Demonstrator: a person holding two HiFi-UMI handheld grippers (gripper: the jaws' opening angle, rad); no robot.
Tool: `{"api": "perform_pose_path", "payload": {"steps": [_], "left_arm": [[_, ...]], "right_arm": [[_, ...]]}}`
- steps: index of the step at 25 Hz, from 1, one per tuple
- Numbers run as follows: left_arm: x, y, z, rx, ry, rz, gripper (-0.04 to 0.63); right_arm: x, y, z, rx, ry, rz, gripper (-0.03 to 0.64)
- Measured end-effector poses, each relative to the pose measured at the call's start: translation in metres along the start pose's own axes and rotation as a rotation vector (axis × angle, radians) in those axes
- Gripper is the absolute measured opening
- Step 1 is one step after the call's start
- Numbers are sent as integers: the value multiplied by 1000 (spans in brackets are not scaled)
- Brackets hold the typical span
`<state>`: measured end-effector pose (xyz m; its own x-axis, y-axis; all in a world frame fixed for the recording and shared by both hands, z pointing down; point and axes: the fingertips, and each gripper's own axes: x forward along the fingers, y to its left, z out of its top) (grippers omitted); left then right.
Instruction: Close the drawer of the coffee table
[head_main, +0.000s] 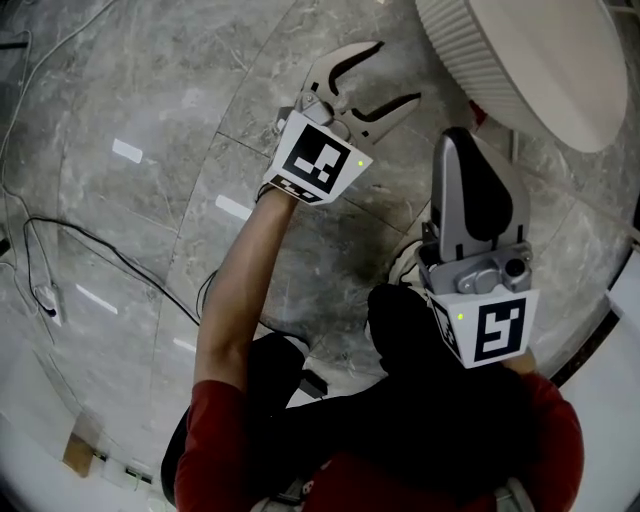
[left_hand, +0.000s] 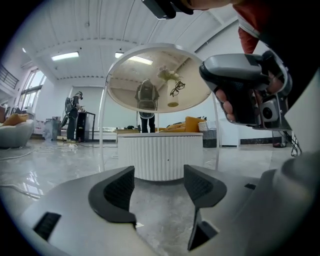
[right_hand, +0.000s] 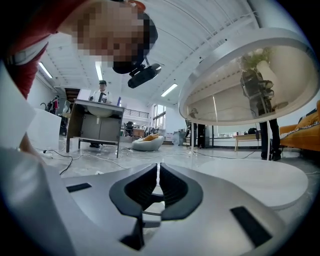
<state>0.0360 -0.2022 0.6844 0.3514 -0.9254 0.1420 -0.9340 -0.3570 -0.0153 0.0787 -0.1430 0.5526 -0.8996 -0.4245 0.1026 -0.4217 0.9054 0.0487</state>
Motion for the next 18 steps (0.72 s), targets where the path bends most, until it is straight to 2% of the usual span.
{"api": "perform_pose_path", "payload": {"steps": [2,6,8,11,18], "left_arm": [[-14,4,2,0,-6,16,305],[-42,9,13,-67,-40,62,305],[-57,7,17,-38,-34,65,305],[-81,5,26,53,-9,59,305],[-152,5,57,68,28,145,305]], "right_arm": [[2,3,0,-3,-2,5,28],[5,8,-2,-11,3,15,28],[7,9,-4,-9,3,14,28],[9,12,-6,6,-6,14,28],[16,31,-4,2,-11,62,28]]}}
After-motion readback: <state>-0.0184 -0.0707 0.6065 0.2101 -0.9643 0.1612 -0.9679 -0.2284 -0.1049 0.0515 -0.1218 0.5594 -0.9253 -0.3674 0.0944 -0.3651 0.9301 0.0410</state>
